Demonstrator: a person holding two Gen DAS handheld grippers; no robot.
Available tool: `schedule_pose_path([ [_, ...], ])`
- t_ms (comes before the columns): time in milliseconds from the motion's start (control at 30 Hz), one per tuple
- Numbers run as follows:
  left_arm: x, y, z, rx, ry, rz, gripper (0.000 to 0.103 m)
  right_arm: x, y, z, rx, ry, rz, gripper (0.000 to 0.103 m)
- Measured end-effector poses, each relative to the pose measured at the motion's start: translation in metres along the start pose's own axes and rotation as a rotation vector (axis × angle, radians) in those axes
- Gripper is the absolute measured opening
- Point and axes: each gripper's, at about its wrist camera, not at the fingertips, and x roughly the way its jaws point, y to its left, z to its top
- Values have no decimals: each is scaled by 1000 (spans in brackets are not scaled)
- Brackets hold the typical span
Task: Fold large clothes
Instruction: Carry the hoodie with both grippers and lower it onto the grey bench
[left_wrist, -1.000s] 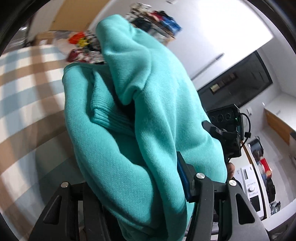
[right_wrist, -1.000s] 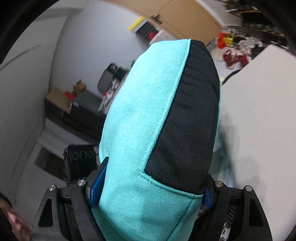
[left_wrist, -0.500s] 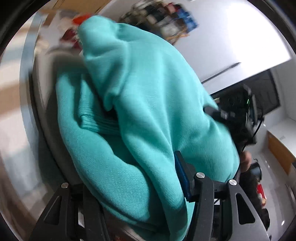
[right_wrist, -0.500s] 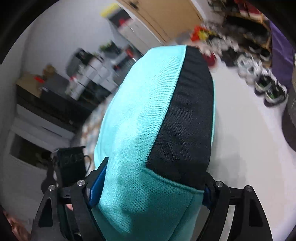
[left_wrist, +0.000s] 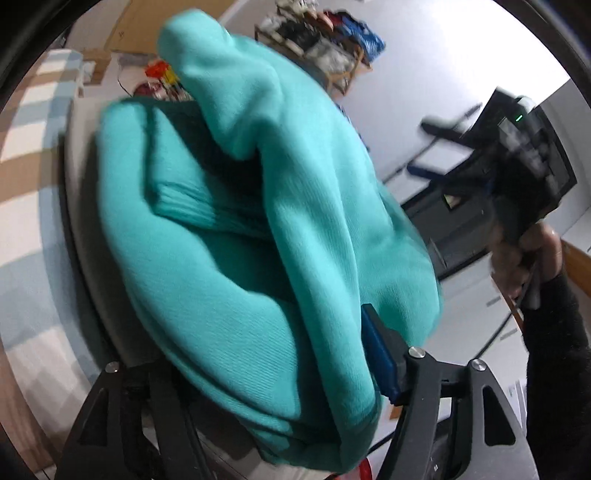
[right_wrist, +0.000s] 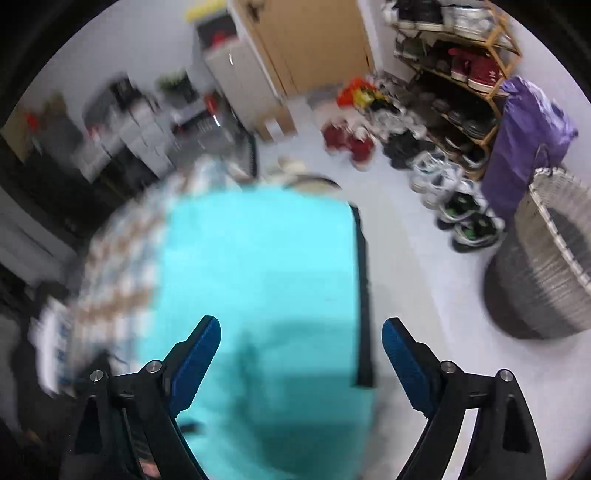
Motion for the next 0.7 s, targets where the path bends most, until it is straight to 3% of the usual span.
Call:
schedule_pose_path([
  [133,8,11,1,-97,50,-60,64,-8,23,-28,-57,7,-75,89],
  [233,14,-9,-7,-17,64,-23,64,-2,27,-49,-33,20,-78,87],
  [367,11,-1,-3,-20,157,-58,65,7,41,-80,-57,49,-43,86],
  [433,-11,8,1,9,125,-49,65,16,42,-93,-78,45,-65,85],
  [467,-31,12,3,51,98,-3,66,17,43,-101,-84,22,-96,80],
  [567,-72,15,15,154,35,72,66,23,48,-115,-116,-14,-156,79],
  [633,-90,12,38,199,1,127,66,28,55,-120,-143,-12,-184,79],
  [700,-98,0,76,226,-21,117,66,29,61,-122,-172,-11,-207,79],
])
